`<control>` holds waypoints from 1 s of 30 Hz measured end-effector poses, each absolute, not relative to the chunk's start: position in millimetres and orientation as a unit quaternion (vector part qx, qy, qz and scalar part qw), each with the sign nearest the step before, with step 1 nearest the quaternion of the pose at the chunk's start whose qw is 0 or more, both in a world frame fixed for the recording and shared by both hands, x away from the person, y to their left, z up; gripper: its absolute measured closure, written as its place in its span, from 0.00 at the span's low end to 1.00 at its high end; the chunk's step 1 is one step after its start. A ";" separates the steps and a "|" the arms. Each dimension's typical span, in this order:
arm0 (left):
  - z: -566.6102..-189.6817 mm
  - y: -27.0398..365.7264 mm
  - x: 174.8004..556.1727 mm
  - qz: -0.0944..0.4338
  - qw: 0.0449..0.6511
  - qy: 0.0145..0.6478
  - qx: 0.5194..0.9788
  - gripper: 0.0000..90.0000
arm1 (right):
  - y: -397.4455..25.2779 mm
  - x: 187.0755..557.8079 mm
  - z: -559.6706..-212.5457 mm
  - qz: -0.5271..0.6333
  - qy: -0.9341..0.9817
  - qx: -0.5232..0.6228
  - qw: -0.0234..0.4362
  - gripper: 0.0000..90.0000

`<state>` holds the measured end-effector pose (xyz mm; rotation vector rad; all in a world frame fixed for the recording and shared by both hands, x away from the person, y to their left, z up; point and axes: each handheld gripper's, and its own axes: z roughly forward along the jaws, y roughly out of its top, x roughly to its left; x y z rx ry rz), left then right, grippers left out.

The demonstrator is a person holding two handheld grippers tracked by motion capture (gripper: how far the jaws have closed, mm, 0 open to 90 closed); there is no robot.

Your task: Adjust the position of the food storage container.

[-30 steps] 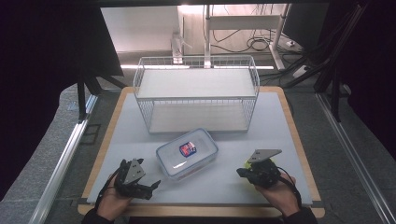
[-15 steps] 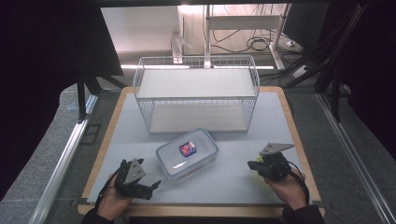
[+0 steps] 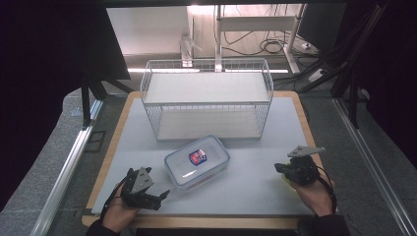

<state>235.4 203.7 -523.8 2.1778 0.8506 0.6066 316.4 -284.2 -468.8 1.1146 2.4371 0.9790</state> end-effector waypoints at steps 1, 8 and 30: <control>-523.7 203.7 235.4 0.233 0.356 0.331 0.842 0.04 | -284.1 316.3 -468.7 0.339 0.845 0.388 0.143 1.00; -519.2 202.5 235.7 0.194 0.373 0.355 0.835 0.04 | -275.5 313.2 -461.9 0.364 0.841 0.374 0.141 1.00; -509.7 197.8 250.1 0.168 0.420 0.420 0.787 0.92 | -172.6 369.2 -469.7 0.383 0.860 0.304 0.148 1.00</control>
